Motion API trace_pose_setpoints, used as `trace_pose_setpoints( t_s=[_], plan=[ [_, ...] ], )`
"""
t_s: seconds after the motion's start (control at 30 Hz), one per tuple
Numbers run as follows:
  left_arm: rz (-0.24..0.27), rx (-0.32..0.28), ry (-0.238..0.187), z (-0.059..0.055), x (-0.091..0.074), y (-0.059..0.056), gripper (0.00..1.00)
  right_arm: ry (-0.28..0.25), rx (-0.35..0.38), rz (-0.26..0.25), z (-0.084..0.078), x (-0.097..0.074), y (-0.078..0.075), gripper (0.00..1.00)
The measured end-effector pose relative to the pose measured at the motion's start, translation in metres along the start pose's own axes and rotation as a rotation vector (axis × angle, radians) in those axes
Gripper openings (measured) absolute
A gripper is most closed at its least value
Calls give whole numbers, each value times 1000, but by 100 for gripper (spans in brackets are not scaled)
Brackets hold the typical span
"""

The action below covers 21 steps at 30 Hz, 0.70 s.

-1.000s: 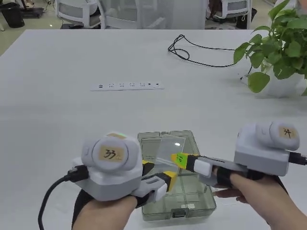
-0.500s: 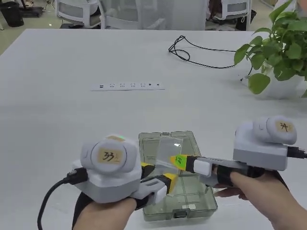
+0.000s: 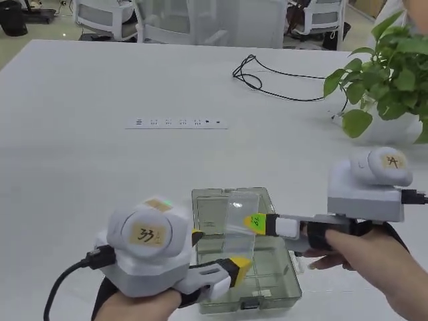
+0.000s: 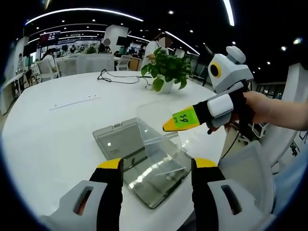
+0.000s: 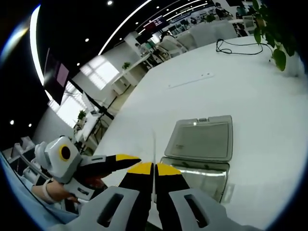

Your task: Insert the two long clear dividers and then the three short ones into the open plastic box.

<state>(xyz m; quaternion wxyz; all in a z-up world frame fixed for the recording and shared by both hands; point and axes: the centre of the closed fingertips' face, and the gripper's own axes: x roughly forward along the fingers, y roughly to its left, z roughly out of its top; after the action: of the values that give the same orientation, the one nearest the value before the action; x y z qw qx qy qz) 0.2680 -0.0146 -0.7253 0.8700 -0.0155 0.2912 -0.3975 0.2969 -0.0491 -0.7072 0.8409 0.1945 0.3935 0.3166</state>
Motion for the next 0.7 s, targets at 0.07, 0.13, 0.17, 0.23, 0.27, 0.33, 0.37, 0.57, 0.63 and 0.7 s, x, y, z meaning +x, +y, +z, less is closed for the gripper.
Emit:
trace_pose_setpoints(
  t_s=[0.07, 0.13, 0.17, 0.23, 0.27, 0.33, 0.37, 0.57, 0.63, 0.7],
  plan=[
    [4, 17, 10, -4, 0, 3, 66, 19, -7, -12, 0, -1, -1, 2],
    [8, 54, 17, -8, -1, 6, 71, 25, -29, -16, 3, -2, -1, 2],
    [7, 69, 21, -10, -1, 7, 74, 36, -39, -24, 4, -2, -2, 2],
    [-1, 97, 17, -11, -2, 8, 79, 37, -35, -25, 7, -3, -1, 2],
    [-4, 108, 15, -12, -2, 8, 83, 44, -36, -29, 7, -3, -1, 2],
    [-8, 129, 22, -14, -3, 9, 89, 53, -44, -37, 7, -3, -2, 2],
    [-13, 156, 26, -16, -4, 10, 93, 70, -33, -44, 6, -2, -4, 2],
    [-24, 253, 88, -32, -8, 16, 100, 139, 6, -81, 1, -2, -11, 2],
    [-24, 263, 99, -36, -10, 19, 100, 168, 9, -103, -1, -2, -15, 2],
    [-28, 261, 105, -39, -10, 20, 100, 203, 28, -121, -5, -2, -18, 2]
  ],
)
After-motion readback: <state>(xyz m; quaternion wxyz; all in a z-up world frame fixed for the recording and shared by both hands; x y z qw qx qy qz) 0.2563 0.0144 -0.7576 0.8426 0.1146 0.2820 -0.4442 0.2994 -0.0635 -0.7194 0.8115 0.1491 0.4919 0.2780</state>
